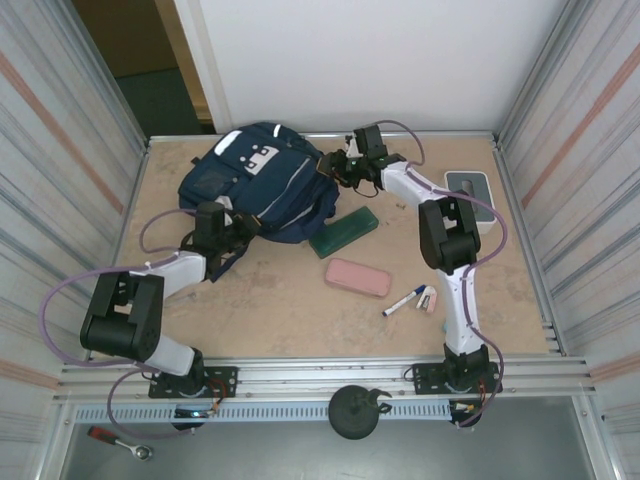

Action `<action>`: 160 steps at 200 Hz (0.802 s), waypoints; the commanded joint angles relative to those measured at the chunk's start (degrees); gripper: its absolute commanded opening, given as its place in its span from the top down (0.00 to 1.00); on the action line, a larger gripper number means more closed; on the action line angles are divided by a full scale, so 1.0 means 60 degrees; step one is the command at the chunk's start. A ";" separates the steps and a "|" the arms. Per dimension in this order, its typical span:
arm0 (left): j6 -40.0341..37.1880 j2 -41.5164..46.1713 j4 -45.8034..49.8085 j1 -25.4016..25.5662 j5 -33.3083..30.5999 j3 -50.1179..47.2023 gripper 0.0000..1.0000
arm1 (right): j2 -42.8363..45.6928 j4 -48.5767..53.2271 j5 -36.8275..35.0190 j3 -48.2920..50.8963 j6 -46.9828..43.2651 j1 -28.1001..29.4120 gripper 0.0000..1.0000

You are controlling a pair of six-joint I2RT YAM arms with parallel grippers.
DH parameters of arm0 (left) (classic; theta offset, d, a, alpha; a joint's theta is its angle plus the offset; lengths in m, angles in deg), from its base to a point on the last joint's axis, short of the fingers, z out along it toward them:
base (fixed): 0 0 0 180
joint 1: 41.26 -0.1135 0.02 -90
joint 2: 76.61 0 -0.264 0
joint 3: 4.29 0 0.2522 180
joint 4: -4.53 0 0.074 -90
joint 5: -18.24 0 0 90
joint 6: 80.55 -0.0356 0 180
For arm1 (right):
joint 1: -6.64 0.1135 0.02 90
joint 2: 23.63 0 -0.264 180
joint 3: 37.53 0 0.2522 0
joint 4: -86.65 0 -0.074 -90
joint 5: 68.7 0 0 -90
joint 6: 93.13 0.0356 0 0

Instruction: Pack the student bag

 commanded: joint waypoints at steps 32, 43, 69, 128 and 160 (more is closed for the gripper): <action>0.0248 -0.0900 -0.1662 0.0614 0.0094 0.1064 1.00 | 0.2251 0.0964 -0.0087 0.2900 -0.1745 -0.0187 0.37; 0.0241 -0.1056 -0.1709 0.0614 0.0013 0.1098 1.00 | 0.2427 0.0826 -0.0009 0.3456 -0.1793 -0.0162 0.37; 0.0134 -0.1187 -0.1713 0.0614 -0.0244 0.1129 1.00 | 0.2422 0.0661 0.0048 0.4350 -0.1801 -0.0168 0.37; -0.0530 -0.0824 -0.1293 0.0603 -0.1090 0.1145 1.00 | 0.3384 0.0328 -0.0239 0.6483 -0.1871 -0.0563 0.35; -0.0668 -0.0642 -0.1215 0.0613 -0.1199 0.1042 1.00 | 0.4326 0.0313 -0.0478 0.7906 -0.1959 -0.0873 0.33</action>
